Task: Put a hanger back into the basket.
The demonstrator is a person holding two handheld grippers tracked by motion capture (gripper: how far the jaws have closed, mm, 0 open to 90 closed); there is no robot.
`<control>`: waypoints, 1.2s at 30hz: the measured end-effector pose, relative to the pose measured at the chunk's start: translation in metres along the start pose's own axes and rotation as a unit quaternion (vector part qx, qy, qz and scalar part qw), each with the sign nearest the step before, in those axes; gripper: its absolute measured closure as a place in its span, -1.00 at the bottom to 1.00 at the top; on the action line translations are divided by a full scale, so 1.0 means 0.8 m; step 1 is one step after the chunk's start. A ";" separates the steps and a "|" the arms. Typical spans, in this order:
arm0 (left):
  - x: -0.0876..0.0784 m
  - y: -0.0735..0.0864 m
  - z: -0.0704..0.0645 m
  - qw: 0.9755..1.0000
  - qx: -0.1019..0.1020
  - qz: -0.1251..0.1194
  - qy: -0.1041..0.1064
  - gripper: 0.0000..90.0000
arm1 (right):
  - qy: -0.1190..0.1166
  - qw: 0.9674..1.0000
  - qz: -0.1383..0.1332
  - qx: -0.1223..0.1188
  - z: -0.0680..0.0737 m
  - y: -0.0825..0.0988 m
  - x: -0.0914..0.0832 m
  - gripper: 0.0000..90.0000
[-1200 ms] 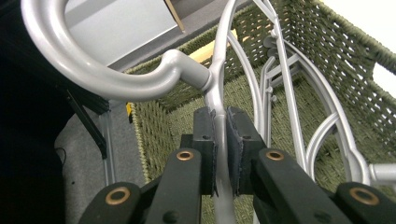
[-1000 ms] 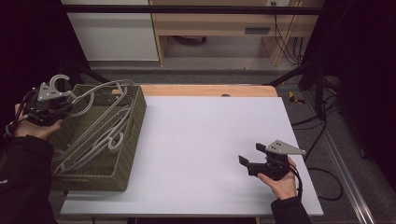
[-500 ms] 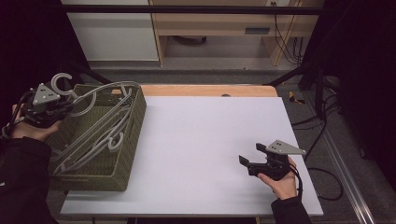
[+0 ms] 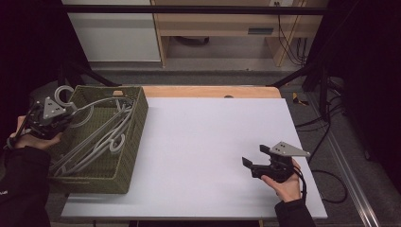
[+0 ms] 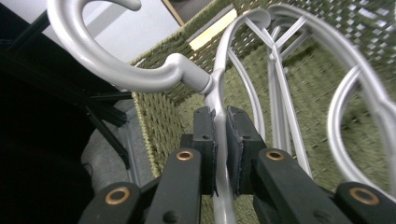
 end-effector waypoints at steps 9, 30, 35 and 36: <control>-0.009 0.013 -0.009 0.999 -0.020 -0.027 0.006 0.84 | -0.002 1.000 -0.003 -0.005 0.001 -0.002 -0.002 -0.67; -0.020 -0.021 -0.016 0.995 0.086 -0.037 -0.032 0.84 | 0.001 1.000 -0.003 -0.004 0.001 -0.002 -0.001 -0.66; -0.022 -0.030 -0.012 0.995 0.083 -0.044 -0.038 0.84 | -0.002 1.000 -0.004 -0.003 0.002 -0.002 -0.002 -0.66; -0.026 -0.032 -0.012 0.994 0.085 -0.052 -0.038 0.84 | 0.001 1.000 -0.004 -0.003 0.000 -0.002 -0.002 -0.66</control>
Point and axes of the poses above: each handheld gripper's, and its own axes: x roughly forward along the jaws, y roughly out of its underside, z roughly to its left, the point moved 9 cm from there along x, roughly forward along the jaws, and after that the axes turned 2 degrees about -x, right-handed, at the moved point
